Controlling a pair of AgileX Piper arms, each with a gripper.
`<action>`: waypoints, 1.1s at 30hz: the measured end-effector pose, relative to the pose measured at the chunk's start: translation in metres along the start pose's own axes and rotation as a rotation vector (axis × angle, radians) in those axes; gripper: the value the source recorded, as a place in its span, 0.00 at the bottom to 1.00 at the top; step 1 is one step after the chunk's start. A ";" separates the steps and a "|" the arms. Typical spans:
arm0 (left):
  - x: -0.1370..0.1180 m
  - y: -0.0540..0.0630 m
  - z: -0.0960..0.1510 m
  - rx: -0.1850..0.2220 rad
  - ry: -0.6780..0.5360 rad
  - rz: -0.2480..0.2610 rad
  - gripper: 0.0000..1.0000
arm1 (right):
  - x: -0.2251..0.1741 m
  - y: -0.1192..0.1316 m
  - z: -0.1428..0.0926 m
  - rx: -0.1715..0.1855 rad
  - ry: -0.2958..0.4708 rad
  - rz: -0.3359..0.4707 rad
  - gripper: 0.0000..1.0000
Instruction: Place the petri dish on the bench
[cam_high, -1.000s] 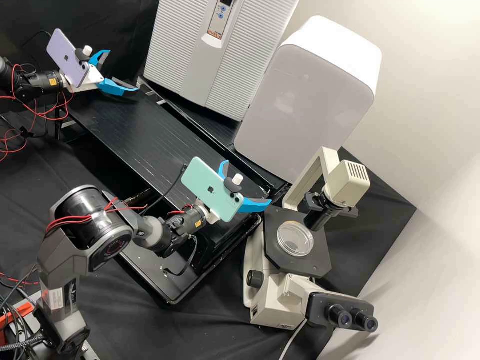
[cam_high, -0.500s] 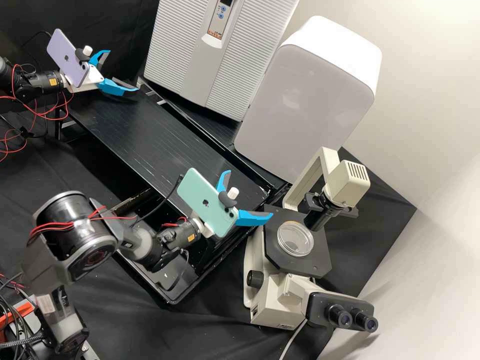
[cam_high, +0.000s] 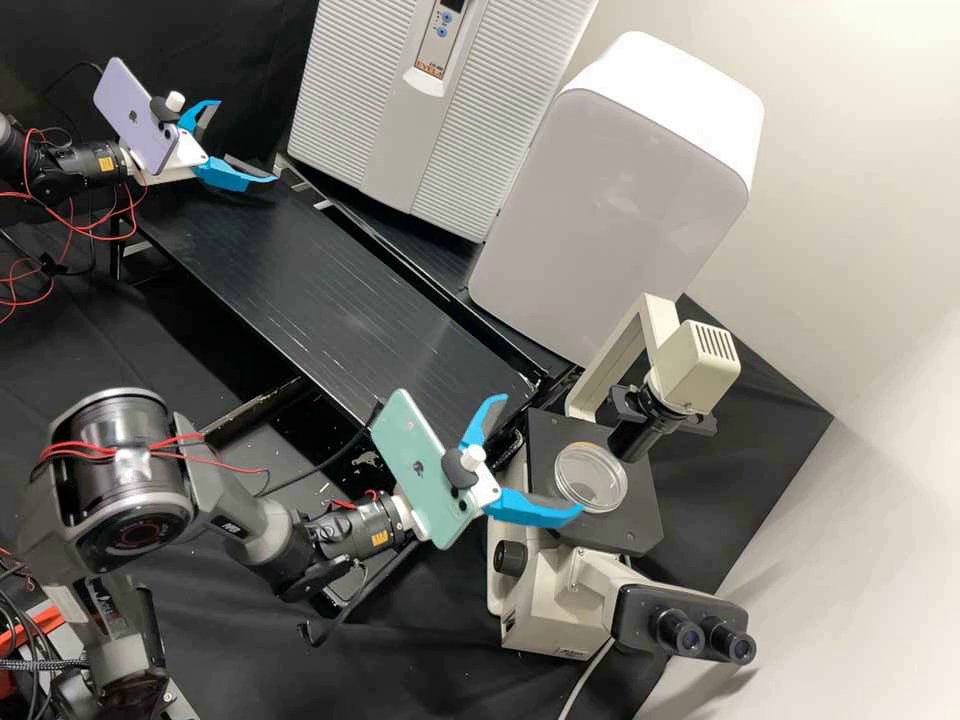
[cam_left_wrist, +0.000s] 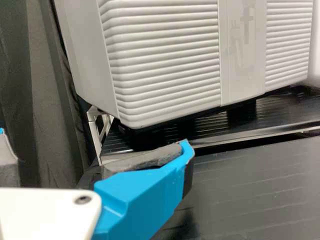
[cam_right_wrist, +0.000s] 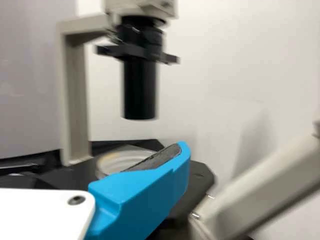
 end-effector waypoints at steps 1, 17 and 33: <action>0.000 0.000 0.000 0.000 0.000 0.000 1.00 | 0.001 0.001 0.004 -0.001 -0.013 0.003 1.00; 0.000 0.000 0.000 0.000 0.000 0.000 1.00 | 0.025 0.000 0.025 -0.009 -0.074 0.013 1.00; 0.000 0.000 0.000 0.000 0.000 0.000 1.00 | 0.041 -0.003 0.027 -0.038 -0.082 0.031 1.00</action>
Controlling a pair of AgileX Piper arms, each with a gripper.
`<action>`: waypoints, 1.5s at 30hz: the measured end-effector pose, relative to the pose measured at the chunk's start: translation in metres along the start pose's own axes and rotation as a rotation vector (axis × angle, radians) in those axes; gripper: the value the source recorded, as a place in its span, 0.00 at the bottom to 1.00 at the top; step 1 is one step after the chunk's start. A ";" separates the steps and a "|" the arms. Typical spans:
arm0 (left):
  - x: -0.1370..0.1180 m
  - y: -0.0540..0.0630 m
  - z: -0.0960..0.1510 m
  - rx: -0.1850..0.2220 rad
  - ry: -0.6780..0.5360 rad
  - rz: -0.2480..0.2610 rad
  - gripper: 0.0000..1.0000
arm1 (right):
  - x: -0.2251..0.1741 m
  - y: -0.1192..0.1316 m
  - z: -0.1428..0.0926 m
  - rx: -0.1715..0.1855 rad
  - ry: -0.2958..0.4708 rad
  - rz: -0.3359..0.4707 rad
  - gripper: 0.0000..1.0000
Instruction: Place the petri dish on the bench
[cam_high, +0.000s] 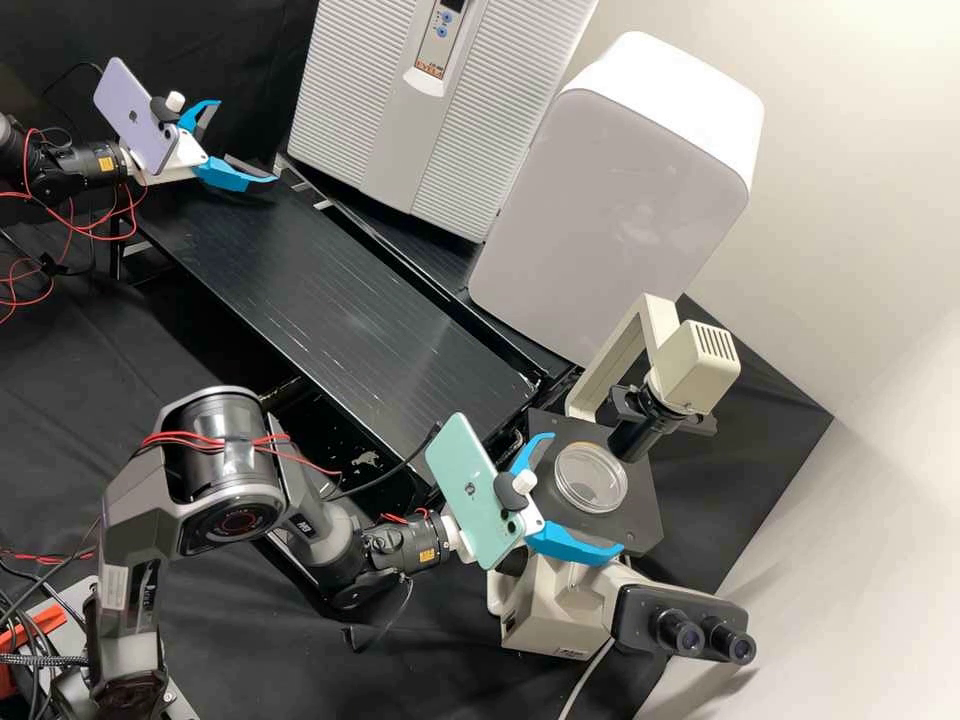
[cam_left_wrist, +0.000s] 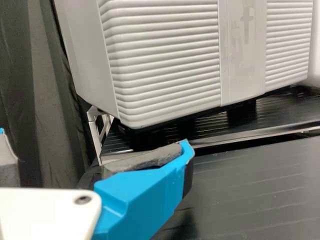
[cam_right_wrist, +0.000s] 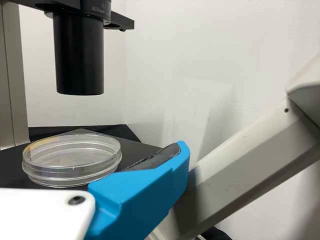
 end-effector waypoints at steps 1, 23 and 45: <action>0.000 0.000 0.000 0.000 0.000 0.000 1.00 | 0.002 0.000 -0.002 0.004 0.006 0.005 1.00; 0.000 0.000 0.000 0.000 0.000 0.000 1.00 | 0.014 -0.018 -0.011 -0.022 0.003 -0.044 1.00; 0.000 0.000 0.000 0.000 0.000 0.000 1.00 | 0.027 -0.034 -0.010 -0.033 -0.011 -0.067 1.00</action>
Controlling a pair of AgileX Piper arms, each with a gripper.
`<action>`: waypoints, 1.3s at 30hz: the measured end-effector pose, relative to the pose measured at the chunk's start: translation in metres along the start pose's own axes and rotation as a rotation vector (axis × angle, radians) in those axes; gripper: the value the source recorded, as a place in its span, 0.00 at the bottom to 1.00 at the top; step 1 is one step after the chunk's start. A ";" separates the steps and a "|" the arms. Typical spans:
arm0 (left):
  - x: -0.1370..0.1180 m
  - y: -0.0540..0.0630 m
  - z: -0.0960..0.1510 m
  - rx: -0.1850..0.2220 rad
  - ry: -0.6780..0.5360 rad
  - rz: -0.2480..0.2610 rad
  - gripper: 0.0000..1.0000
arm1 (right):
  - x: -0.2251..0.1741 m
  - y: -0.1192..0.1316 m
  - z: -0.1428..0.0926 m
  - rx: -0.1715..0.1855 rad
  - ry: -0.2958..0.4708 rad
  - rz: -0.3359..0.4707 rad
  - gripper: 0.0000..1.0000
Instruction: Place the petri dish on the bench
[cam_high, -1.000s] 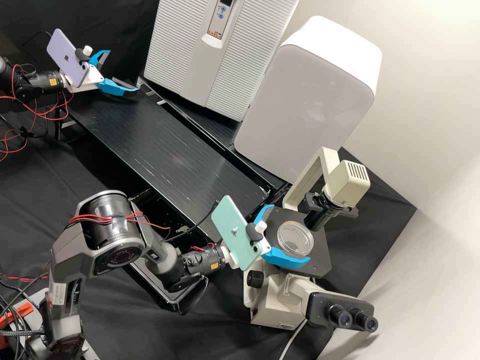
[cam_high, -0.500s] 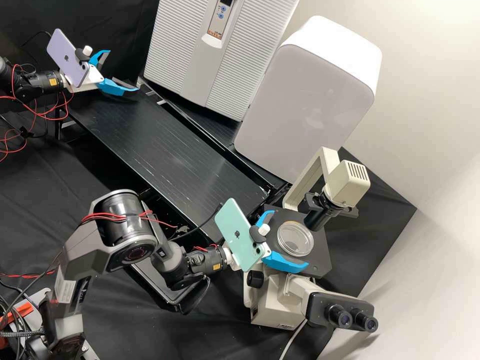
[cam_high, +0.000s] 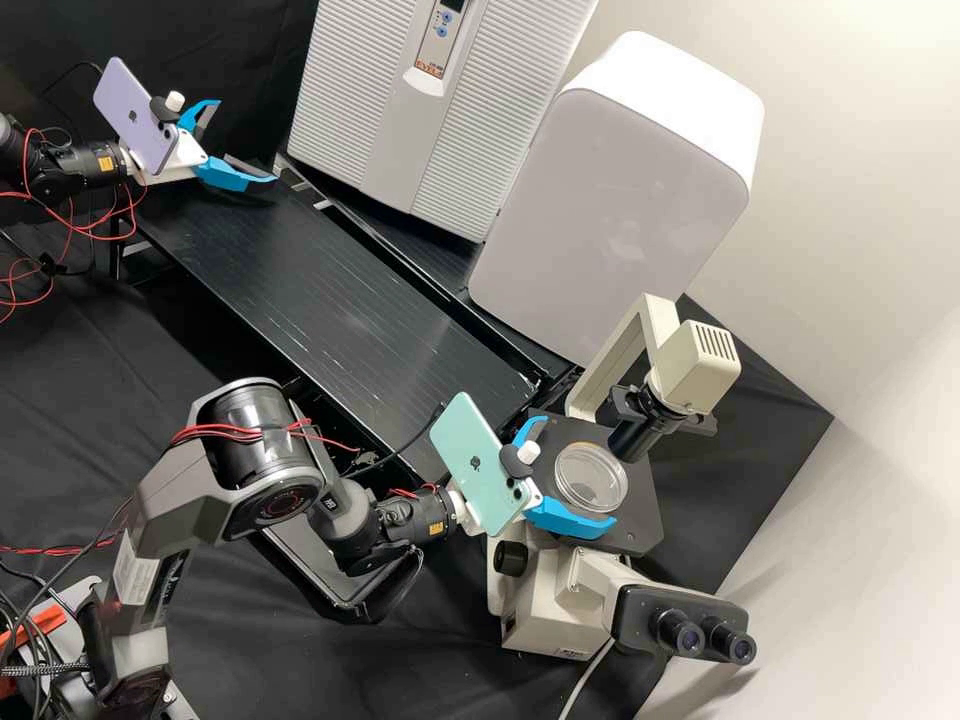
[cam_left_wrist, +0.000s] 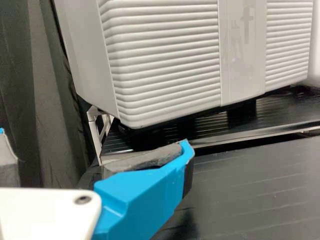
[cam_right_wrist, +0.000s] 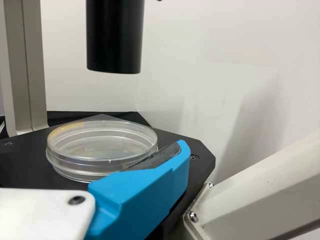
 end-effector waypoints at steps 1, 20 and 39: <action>0.000 0.000 0.000 0.000 0.000 0.000 1.00 | 0.001 -0.001 0.001 0.000 -0.001 -0.001 1.00; 0.000 0.000 0.000 0.000 0.000 0.000 1.00 | 0.012 0.002 0.008 -0.001 -0.016 0.018 1.00; 0.000 0.000 0.000 0.000 0.000 0.000 1.00 | 0.013 0.001 0.009 -0.003 -0.019 0.017 0.00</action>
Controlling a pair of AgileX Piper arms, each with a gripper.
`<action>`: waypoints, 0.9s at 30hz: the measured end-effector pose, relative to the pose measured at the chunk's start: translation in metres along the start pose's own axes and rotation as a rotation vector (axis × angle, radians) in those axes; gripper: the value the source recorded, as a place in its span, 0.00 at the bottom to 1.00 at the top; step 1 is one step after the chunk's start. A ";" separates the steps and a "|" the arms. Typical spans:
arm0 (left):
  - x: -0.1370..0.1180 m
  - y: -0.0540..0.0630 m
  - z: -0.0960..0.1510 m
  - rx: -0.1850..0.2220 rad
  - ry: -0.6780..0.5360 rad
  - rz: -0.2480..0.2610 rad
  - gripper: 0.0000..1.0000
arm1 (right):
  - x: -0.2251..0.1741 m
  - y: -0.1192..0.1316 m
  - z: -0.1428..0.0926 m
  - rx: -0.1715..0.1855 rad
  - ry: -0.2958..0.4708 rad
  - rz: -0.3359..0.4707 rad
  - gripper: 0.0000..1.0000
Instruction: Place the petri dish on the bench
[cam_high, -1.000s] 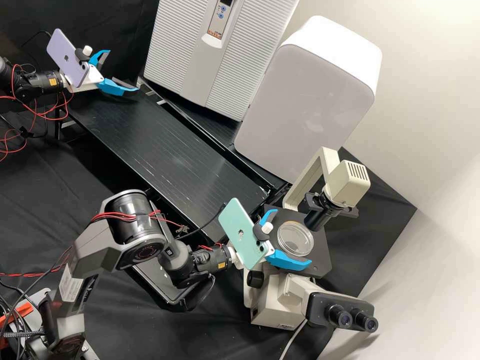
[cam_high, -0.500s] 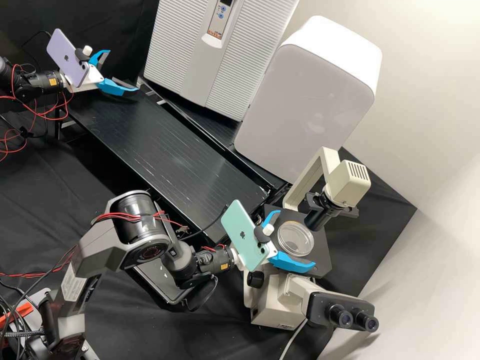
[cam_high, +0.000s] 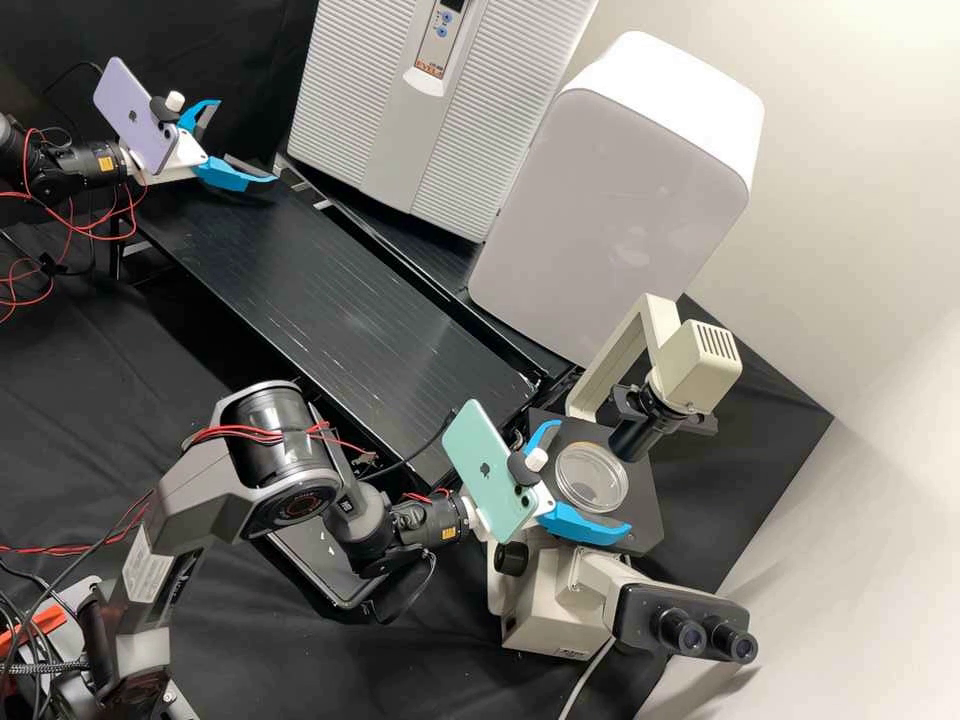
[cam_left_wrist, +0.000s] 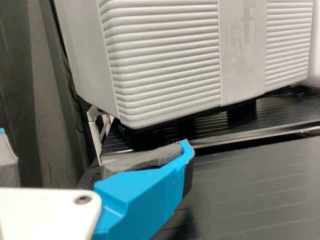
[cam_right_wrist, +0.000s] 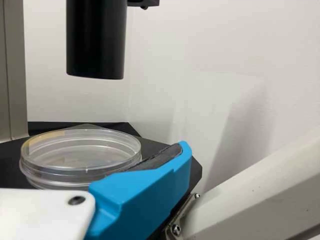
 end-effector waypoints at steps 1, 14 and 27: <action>0.000 0.000 0.000 0.000 0.000 0.000 1.00 | 0.000 0.000 0.000 0.000 0.000 0.000 0.00; 0.000 0.000 0.000 0.000 0.000 0.000 1.00 | -0.001 0.000 0.000 0.007 0.001 -0.007 0.00; 0.000 0.000 0.000 0.000 0.000 0.000 1.00 | 0.003 0.000 -0.001 0.024 -0.014 -0.024 0.00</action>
